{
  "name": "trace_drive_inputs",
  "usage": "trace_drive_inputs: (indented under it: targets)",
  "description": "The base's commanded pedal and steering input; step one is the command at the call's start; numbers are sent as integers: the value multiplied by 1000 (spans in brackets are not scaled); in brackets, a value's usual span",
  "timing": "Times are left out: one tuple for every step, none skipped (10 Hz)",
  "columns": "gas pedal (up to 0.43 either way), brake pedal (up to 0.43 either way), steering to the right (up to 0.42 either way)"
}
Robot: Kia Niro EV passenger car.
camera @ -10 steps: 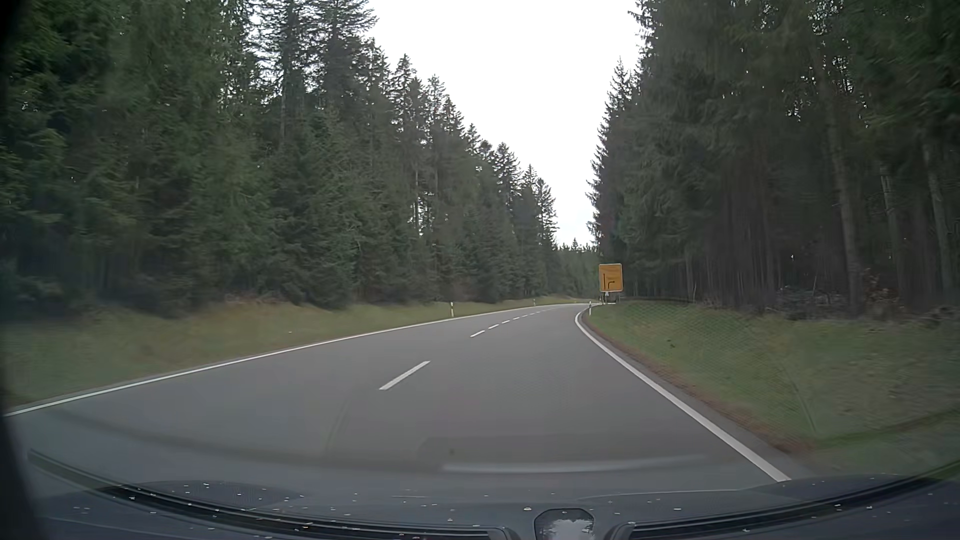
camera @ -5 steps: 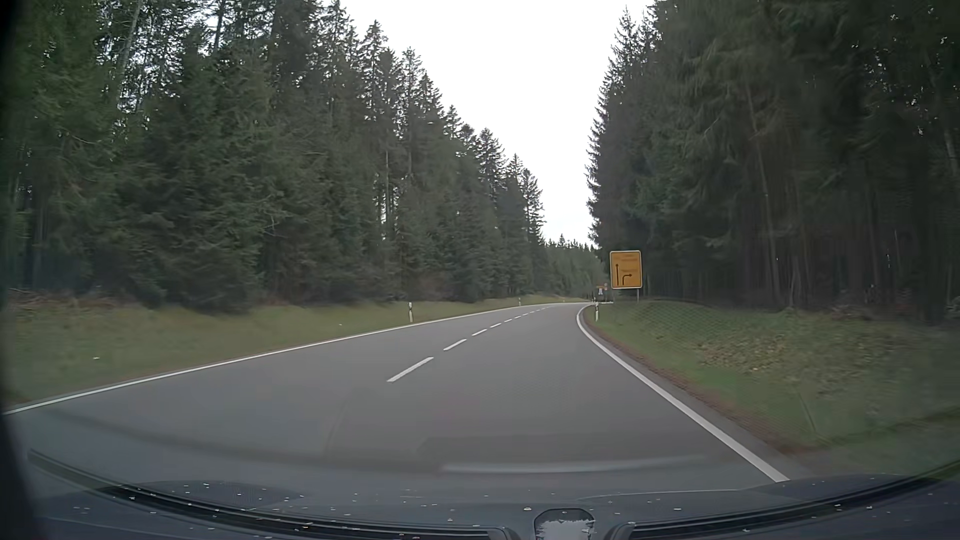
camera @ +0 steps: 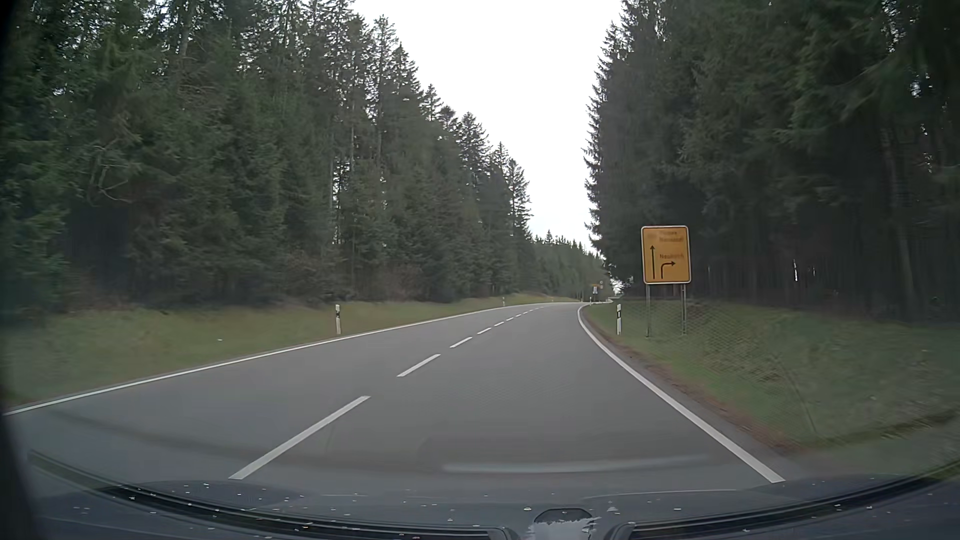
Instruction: Follow the waypoints while adhering to traffic rules and regulations
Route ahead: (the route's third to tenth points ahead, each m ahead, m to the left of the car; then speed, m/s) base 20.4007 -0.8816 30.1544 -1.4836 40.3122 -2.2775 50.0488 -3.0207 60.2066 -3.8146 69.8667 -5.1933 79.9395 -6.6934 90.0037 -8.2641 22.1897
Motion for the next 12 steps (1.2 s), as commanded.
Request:
trace_drive_inputs:
  targets:
    - [0, 0, 14]
    - [0, 0, 13]
    - [0, 0, 12]
    - [0, 0, 12]
    - [0, 0, 12]
    - [0, 0, 12]
    - [0, 0, 12]
    - [0, 0, 12]
    - [0, 0, 12]
    - [0, 0, 12]
    - [0, 0, 12]
    - [0, 0, 12]
